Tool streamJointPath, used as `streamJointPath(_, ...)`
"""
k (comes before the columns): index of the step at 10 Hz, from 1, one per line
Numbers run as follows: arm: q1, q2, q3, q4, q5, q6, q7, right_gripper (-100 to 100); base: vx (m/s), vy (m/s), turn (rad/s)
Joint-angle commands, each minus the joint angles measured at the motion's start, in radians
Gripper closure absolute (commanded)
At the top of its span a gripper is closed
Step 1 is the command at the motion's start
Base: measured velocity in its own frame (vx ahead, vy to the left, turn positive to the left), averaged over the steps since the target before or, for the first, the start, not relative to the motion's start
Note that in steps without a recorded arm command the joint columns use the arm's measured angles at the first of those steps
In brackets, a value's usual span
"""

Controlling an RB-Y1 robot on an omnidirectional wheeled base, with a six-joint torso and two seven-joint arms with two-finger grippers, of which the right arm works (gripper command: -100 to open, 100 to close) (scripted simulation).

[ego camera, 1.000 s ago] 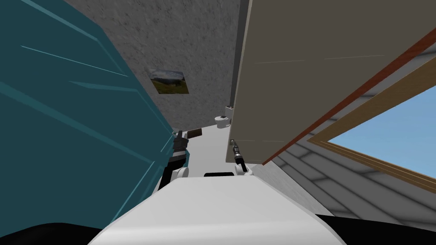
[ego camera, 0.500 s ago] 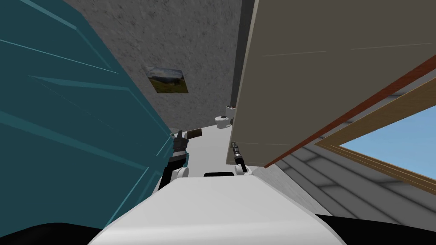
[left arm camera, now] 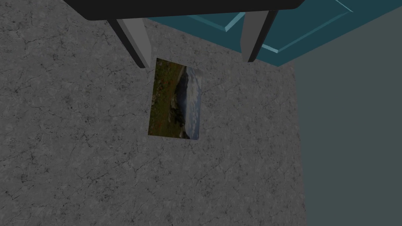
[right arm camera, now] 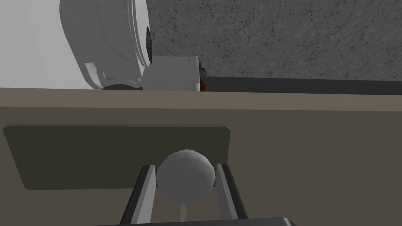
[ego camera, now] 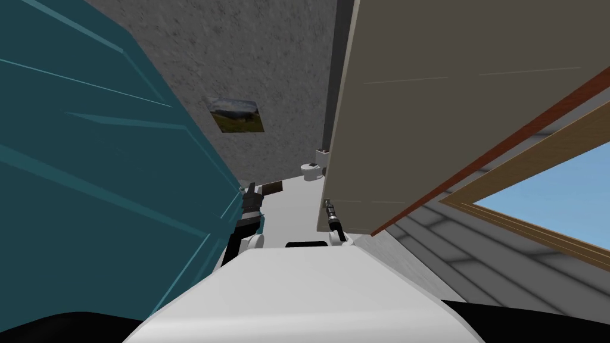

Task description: Push the door open

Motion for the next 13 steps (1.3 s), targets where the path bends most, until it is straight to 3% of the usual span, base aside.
streamJointPath(1,0.002,-0.011,-0.016,-0.014,-0.008,0.003,0.004,100,0.204,0.045,-0.057)
streamJointPath(5,0.001,-0.024,-0.042,-0.011,-0.022,0.003,0.012,100,0.180,0.040,-0.034)
streamJointPath(11,-0.003,-0.043,-0.110,-0.002,-0.057,0.003,0.030,100,0.180,0.044,-0.063)
streamJointPath(13,-0.003,-0.043,-0.110,-0.002,-0.057,0.003,0.030,100,0.088,0.009,-0.038)
